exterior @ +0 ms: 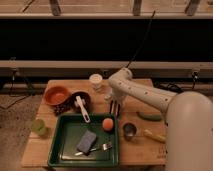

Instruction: Place eraser in paper cup

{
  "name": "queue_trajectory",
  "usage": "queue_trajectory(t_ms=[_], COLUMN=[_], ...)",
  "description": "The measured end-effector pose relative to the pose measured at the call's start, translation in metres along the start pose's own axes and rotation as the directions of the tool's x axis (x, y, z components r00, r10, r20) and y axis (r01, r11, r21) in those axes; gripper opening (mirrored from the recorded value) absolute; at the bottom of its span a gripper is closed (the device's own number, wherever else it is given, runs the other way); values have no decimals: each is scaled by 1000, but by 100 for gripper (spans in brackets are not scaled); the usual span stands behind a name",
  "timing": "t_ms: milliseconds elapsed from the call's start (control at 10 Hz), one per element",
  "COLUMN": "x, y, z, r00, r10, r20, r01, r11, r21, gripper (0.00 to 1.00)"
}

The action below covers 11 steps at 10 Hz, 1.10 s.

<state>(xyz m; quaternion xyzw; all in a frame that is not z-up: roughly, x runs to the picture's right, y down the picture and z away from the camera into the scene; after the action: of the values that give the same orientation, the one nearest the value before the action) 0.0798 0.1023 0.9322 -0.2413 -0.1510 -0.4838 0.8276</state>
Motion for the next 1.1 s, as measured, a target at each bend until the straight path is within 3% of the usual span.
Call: queue_trajectory(t_ms=[500, 800, 1100], x=[11, 30, 57], y=[4, 0, -9], z=[-9, -28, -77], r00=[999, 995, 988], r10=[42, 104, 153], r20=[-2, -4, -18], r01=[-42, -103, -150], r11=[999, 994, 981], r21=[1, 41, 122], gripper=[2, 0, 0])
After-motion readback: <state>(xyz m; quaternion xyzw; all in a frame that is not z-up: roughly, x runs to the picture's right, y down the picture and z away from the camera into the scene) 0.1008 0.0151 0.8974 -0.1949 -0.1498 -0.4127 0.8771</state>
